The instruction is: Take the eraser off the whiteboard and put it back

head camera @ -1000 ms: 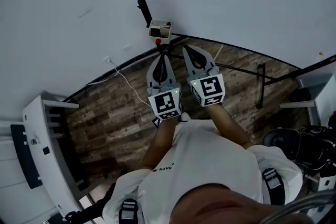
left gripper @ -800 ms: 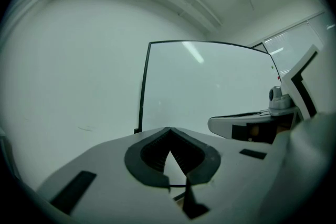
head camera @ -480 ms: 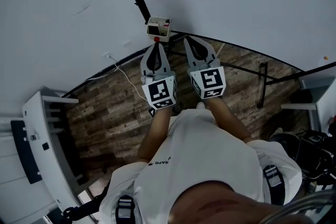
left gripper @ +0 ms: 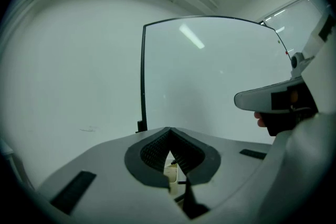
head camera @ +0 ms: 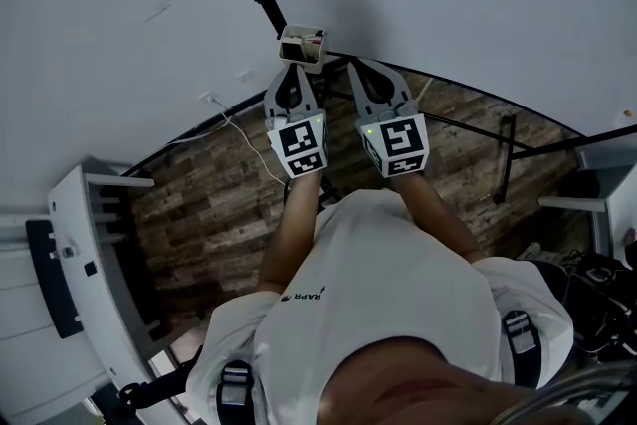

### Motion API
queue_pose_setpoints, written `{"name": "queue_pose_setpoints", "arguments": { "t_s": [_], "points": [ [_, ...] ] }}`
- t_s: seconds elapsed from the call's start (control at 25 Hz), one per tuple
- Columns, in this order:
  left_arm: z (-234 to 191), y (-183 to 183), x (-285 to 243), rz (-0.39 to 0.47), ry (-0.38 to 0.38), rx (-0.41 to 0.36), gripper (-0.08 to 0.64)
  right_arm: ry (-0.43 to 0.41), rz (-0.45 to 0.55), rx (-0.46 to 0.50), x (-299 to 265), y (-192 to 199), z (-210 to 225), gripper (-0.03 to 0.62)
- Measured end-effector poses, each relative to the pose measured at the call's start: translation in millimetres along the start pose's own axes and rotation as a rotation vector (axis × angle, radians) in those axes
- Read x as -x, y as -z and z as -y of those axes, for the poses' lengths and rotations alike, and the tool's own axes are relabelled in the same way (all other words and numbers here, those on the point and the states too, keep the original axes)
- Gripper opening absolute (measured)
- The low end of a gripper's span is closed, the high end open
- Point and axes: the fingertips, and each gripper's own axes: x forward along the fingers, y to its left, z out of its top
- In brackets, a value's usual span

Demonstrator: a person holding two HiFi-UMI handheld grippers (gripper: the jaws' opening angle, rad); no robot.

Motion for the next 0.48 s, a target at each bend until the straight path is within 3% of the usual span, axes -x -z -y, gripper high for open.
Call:
{"name": "queue_pose_setpoints", "arguments": {
  "t_s": [0.48],
  "points": [
    [-2, 64, -55, -0.086, 0.089, 0.072, 0.003, 0.001, -0.004, 0.013, -1, 7, 16, 0.012]
  ]
}}
